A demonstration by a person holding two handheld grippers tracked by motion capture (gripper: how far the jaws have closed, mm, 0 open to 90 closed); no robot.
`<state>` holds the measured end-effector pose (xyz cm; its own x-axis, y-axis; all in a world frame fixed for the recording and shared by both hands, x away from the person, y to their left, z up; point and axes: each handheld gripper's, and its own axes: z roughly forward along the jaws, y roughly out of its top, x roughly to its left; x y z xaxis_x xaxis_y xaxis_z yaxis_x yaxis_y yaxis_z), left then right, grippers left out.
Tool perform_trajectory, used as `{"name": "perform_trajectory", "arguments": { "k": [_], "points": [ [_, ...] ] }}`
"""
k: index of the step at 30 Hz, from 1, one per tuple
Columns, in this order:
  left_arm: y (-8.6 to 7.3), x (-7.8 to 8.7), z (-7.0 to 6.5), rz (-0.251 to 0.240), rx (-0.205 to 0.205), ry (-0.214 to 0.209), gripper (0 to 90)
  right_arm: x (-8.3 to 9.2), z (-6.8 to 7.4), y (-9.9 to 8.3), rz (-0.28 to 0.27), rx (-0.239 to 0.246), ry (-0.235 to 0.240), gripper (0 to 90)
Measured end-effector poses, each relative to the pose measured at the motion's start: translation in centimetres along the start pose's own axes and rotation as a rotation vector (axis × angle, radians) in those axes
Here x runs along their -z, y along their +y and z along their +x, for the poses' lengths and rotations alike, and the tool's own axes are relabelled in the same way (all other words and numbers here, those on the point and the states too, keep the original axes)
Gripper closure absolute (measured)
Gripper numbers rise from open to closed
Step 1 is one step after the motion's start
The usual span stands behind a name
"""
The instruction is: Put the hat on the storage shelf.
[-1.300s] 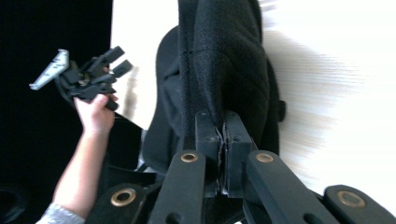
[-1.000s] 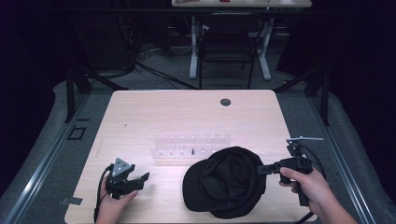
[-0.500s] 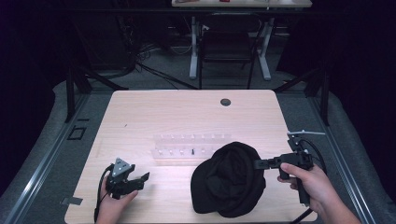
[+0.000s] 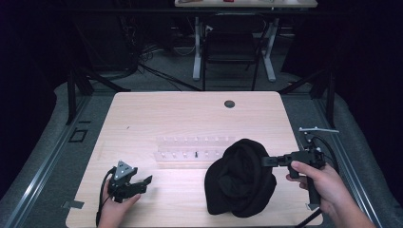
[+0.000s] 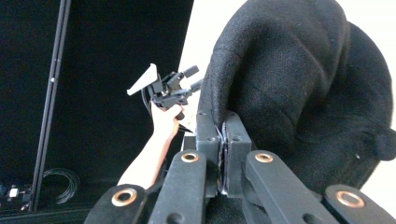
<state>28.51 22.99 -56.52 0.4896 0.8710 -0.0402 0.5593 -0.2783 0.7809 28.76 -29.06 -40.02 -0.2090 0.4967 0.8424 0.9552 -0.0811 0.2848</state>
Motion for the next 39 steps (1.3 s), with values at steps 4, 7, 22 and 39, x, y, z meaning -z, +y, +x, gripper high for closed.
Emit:
{"name": "perform_trajectory", "arguments": {
  "k": [4, 7, 22, 39],
  "points": [
    [0.0, 0.0, 0.0, 0.001, -0.003, 0.000, 31.4, 0.6, 0.4, 0.1, -0.023, 0.006, 0.022, 88.1],
    [0.0, 0.0, 0.0, 0.002, -0.003, 0.000, 31.3, 1.3, 0.8, 0.3, -0.045, 0.010, 0.030, 88.1],
    [0.0, 0.0, 0.0, -0.001, 0.000, 0.001, 31.4, 3.5, 2.1, 1.1, -0.129, 0.035, 0.045, 88.1],
    [0.0, 0.0, 0.0, -0.001, -0.001, 0.001, 31.4, 4.5, 2.9, 2.5, -0.180, 0.052, 0.065, 88.1]
  ]
}}
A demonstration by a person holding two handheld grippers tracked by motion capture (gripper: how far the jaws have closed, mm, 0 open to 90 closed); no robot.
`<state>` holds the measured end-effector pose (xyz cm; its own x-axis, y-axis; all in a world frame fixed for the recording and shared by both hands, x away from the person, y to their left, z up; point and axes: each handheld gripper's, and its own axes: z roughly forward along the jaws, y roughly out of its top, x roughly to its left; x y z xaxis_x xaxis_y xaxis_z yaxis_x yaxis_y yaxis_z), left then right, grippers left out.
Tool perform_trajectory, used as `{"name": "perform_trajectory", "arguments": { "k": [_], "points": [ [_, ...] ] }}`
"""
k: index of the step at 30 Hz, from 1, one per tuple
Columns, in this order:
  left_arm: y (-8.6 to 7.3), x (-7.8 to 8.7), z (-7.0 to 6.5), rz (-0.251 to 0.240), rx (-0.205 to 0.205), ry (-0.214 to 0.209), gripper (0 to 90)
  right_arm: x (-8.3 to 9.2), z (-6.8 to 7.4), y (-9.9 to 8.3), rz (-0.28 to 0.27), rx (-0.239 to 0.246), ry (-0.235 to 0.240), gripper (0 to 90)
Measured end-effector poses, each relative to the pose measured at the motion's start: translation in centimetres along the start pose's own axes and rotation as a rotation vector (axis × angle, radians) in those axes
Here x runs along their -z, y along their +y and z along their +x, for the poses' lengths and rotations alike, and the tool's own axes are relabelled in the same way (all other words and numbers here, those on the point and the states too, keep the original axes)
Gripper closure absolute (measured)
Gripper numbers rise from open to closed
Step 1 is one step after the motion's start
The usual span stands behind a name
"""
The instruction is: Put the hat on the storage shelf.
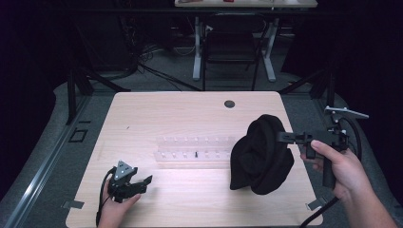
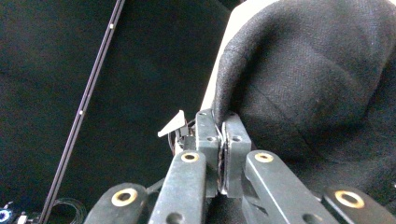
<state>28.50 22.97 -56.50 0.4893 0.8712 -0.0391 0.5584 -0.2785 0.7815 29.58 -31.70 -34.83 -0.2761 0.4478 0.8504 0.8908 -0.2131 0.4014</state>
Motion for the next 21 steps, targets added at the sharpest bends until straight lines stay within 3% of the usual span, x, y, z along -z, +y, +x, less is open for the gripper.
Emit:
{"name": "perform_trajectory", "arguments": {
  "k": [2, 21],
  "points": [
    [0.0, 0.0, 0.0, 0.000, 0.001, 0.000, 31.4, 0.0, 0.4, 0.3, -0.020, -0.007, 0.005, 88.1],
    [0.0, 0.0, 0.0, 0.001, 0.001, -0.002, 31.3, -0.9, 2.9, 2.7, -0.037, 0.050, 0.023, 88.2]
  ]
}}
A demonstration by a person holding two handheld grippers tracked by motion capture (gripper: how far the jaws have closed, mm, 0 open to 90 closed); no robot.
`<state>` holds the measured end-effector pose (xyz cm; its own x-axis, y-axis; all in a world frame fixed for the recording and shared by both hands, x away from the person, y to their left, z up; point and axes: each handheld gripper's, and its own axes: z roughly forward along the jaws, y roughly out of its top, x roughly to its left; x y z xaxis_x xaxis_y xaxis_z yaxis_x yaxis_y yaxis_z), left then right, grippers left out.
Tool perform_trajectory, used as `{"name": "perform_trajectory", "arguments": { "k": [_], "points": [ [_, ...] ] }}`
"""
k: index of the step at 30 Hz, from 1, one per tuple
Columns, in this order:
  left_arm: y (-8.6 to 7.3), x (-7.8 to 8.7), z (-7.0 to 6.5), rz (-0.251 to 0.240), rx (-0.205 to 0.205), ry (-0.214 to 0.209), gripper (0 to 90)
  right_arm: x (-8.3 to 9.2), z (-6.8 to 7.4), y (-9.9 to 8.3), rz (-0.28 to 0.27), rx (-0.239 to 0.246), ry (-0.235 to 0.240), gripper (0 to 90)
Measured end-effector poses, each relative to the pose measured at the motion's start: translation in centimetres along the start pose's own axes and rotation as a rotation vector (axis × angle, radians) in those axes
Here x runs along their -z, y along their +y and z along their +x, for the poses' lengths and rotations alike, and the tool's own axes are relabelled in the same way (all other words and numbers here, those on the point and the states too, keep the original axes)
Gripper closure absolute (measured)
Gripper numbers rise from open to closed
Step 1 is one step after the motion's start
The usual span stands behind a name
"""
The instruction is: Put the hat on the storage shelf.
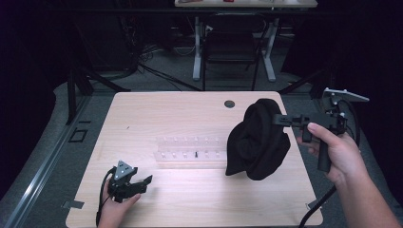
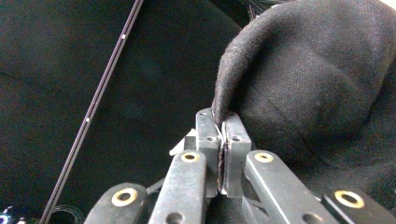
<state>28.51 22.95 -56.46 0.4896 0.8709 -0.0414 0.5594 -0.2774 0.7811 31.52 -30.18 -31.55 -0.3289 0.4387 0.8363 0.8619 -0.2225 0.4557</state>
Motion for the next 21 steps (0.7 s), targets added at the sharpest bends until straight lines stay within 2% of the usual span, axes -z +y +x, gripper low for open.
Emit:
{"name": "perform_trajectory", "arguments": {
  "k": [6, 21],
  "points": [
    [0.0, 0.0, 0.0, -0.003, -0.001, -0.001, 31.4, -1.3, 0.5, 0.9, 0.008, 0.014, -0.002, 88.2],
    [0.1, 0.0, 0.1, -0.004, -0.001, -0.005, 31.3, -4.5, 0.9, 2.6, 0.011, 0.015, 0.022, 88.2]
  ]
}}
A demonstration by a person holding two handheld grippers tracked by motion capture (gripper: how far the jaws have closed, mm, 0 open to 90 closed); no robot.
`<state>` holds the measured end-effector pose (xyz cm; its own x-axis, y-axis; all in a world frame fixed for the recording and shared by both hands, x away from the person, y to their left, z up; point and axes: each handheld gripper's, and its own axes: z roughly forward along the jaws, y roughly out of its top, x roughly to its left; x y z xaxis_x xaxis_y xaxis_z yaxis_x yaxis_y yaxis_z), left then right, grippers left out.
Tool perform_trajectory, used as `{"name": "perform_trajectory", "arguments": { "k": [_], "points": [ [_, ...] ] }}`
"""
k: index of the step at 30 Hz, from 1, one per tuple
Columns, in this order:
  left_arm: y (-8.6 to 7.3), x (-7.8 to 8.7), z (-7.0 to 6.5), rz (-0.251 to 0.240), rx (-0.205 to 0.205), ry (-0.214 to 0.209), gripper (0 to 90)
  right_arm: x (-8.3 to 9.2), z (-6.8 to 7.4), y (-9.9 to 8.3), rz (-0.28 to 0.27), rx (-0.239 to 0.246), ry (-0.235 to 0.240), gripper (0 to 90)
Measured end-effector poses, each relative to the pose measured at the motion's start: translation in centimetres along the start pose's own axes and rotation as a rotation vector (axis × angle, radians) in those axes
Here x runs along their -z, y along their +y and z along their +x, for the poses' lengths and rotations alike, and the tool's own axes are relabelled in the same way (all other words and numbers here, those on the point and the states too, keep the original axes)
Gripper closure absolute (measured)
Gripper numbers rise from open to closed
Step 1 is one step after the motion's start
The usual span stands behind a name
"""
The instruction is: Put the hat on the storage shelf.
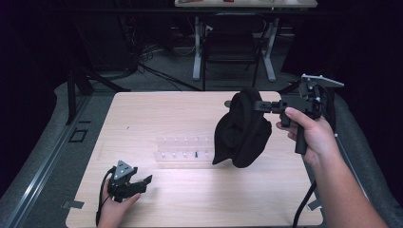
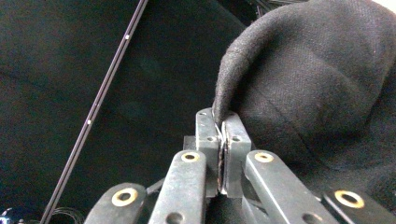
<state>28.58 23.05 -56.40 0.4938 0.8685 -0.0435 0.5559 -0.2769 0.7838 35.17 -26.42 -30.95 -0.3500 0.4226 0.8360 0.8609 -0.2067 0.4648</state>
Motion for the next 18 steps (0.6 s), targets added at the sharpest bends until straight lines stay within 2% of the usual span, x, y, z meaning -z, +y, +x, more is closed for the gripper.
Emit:
{"name": "perform_trajectory", "arguments": {
  "k": [18],
  "points": [
    [0.0, 0.0, 0.1, -0.004, 0.004, -0.003, 31.4, -4.8, 0.3, 1.5, 0.036, 0.004, 0.005, 88.2]
  ]
}}
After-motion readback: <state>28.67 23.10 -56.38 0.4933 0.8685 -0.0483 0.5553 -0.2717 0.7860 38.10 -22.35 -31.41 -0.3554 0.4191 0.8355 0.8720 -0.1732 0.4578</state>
